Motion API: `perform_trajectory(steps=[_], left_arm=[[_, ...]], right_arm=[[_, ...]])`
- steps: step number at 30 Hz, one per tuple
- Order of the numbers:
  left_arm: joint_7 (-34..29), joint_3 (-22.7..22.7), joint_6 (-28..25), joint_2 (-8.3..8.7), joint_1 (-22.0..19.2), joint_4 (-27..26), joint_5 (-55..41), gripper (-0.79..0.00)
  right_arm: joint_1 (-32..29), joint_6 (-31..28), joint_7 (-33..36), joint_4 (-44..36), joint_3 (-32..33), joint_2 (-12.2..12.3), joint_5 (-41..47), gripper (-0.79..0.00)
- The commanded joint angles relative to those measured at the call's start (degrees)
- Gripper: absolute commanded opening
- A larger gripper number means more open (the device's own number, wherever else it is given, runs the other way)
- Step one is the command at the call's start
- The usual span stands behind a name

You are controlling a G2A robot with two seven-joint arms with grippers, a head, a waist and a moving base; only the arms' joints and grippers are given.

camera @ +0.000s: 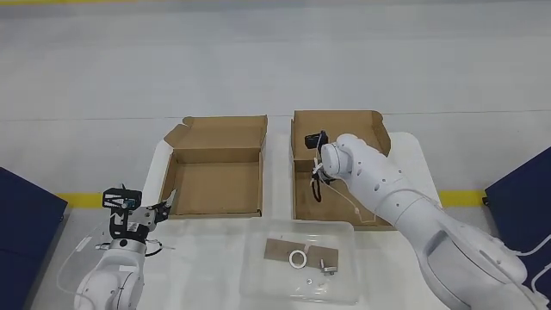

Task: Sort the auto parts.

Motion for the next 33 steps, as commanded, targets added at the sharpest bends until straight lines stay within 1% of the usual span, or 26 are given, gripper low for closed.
perform_trajectory(steps=[1, 24, 25, 27, 28, 29, 31, 32, 33], left_arm=[[0.0, 0.0, 0.0, 0.00, 0.0, 0.0, 0.0, 0.000], [0.0, 0.0, 0.0, 0.00, 0.0, 0.0, 0.0, 0.000], [0.0, 0.0, 0.0, 0.00, 0.0, 0.0, 0.0, 0.000], [0.0, 0.0, 0.0, 0.00, 0.0, 0.0, 0.0, 0.000], [0.0, 0.0, 0.0, 0.00, 0.0, 0.0, 0.0, 0.000], [0.0, 0.0, 0.0, 0.00, 0.0, 0.0, 0.0, 0.000], [0.0, 0.0, 0.0, 0.00, 0.0, 0.0, 0.0, 0.000], [0.0, 0.0, 0.0, 0.00, 0.0, 0.0, 0.0, 0.000], [0.0, 0.0, 0.0, 0.00, 0.0, 0.0, 0.0, 0.000]], right_arm=[[-0.1, -0.2, -0.2, 0.7, 0.2, -0.2, 0.1, -0.785], [0.3, -2.9, -0.7, 8.5, 1.7, -3.6, 0.2, -0.785], [0.4, -3.0, -0.6, 8.6, 1.8, -3.7, 0.1, -0.693], [0.4, -3.0, -0.8, 8.9, 2.1, -3.9, 0.1, -0.440], [0.4, -3.0, -0.9, 8.9, 2.2, -4.0, 0.0, -0.372], [0.4, -3.0, -0.9, 8.9, 2.3, -4.0, -0.2, -0.228], [0.4, -3.0, -1.0, 8.8, 2.6, -4.0, -0.3, -0.034], [0.3, -2.9, -1.1, 8.6, 2.8, -4.0, -0.5, 0.000], [0.3, -2.8, -1.1, 8.3, 3.0, -4.0, -0.7, 0.000]])
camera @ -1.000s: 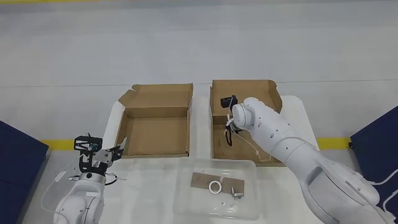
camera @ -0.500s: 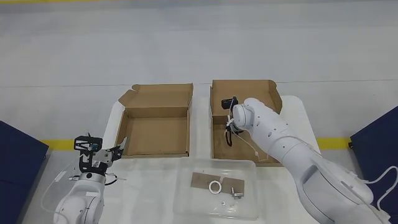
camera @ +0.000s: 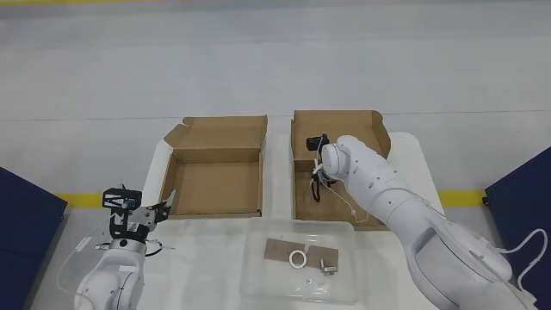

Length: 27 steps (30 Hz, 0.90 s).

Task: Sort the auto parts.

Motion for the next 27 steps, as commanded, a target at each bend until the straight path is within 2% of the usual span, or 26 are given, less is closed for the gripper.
perform_trajectory(steps=[1, 5, 10, 21, 27], left_arm=[[0.0, 0.0, 0.0, 0.00, 0.0, 0.0, 0.0, 0.000], [0.0, 0.0, 0.0, 0.00, 0.0, 0.0, 0.0, 0.000], [0.0, 0.0, 0.0, 0.00, 0.0, 0.0, 0.0, 0.000], [0.0, 0.0, 0.0, 0.00, 0.0, 0.0, 0.0, 0.000], [0.0, 0.0, 0.0, 0.00, 0.0, 0.0, 0.0, 0.000]], right_arm=[[-0.1, 0.2, 0.1, -0.7, 0.3, 0.1, -0.3, 0.000], [-0.6, 1.4, 0.7, -3.5, 1.4, 0.9, -1.8, 0.000], [-2.3, 1.9, 3.1, -11.0, 3.4, 3.0, -4.7, 0.000], [-2.3, 1.9, 3.1, -11.0, 3.4, 3.0, -4.7, 0.000], [-2.9, 0.3, 3.6, -17.3, 5.7, 4.6, -7.9, 0.000]])
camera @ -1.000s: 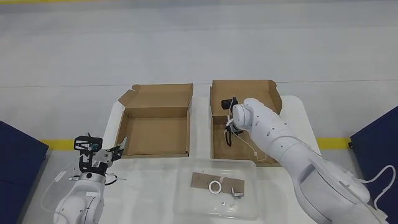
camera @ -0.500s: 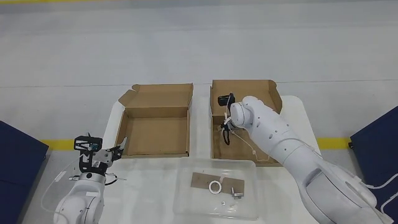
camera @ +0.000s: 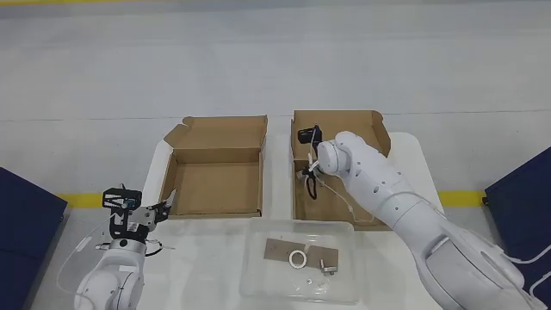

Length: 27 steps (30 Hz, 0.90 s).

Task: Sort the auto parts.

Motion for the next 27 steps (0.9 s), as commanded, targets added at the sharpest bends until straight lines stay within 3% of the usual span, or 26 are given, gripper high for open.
perform_trajectory(steps=[1, 6, 13, 23, 27], left_arm=[[0.0, 0.0, 0.0, 0.00, 0.0, 0.0, 0.0, 0.000], [0.0, 0.0, 0.0, 0.00, 0.0, 0.0, 0.0, 0.000], [0.0, 0.0, 0.0, 0.00, 0.0, 0.0, 0.0, 0.000], [0.0, 0.0, 0.0, 0.00, 0.0, 0.0, 0.0, 0.000], [0.0, 0.0, 0.0, 0.00, 0.0, 0.0, 0.0, 0.000]], right_arm=[[-0.6, -0.6, 1.4, -3.7, 1.3, 1.0, -1.6, 0.000], [-4.9, -7.1, 9.8, -18.7, 6.8, 5.4, -6.7, 0.000], [-16.1, -17.5, 22.3, -39.9, 18.0, 11.3, -10.6, 0.000], [-16.1, -17.5, 22.3, -39.9, 18.0, 11.3, -10.6, 0.000], [-17.6, -23.0, 23.1, -44.1, 17.7, 11.6, -9.1, 0.000]])
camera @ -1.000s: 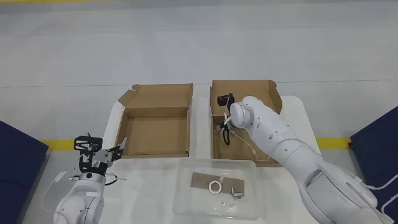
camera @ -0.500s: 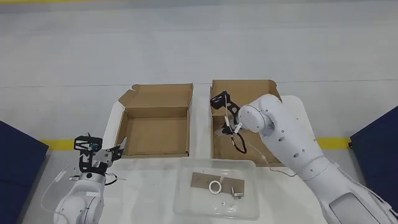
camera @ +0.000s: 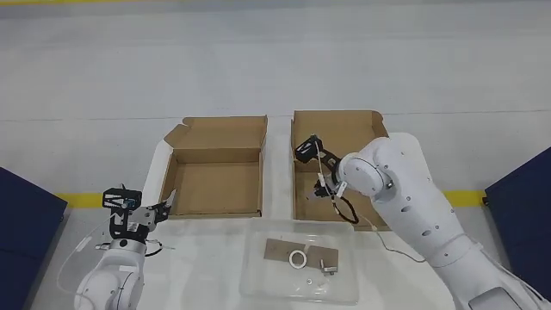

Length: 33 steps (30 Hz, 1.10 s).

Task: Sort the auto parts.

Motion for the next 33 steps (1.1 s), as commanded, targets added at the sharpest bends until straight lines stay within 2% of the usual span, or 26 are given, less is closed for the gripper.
perform_trajectory(steps=[1, 2, 5, 9, 13, 26, 33], left_arm=[[0.0, 0.0, 0.0, 0.00, 0.0, 0.0, 0.0, 0.000], [0.0, 0.0, 0.0, 0.00, 0.0, 0.0, 0.0, 0.000], [0.0, 0.0, 0.0, 0.00, 0.0, 0.0, 0.0, 0.000], [0.0, 0.0, 0.0, 0.00, 0.0, 0.0, 0.0, 0.000], [0.0, 0.0, 0.0, 0.00, 0.0, 0.0, 0.0, 0.000], [0.0, 0.0, 0.0, 0.00, 0.0, 0.0, 0.0, 0.000], [0.0, 0.0, 0.0, 0.00, 0.0, 0.0, 0.0, 0.000]], right_arm=[[-0.4, -3.7, 2.7, -2.5, 0.6, 0.4, 1.7, 0.000], [-0.7, -5.7, 4.8, -4.1, 0.7, 0.6, 2.7, 0.000], [-1.7, -9.6, 5.4, -7.1, 0.4, 1.6, 4.3, 0.000], [-1.0, -9.6, 5.4, -10.3, -3.9, 4.1, 5.9, 0.000], [2.1, -9.6, 5.4, -11.5, -11.5, 7.3, 8.3, 0.000], [0.7, -11.0, 4.0, -13.1, -12.4, 7.5, 7.8, 0.000], [2.9, -9.6, 5.4, -15.4, -19.3, 9.7, 8.7, 0.000]])
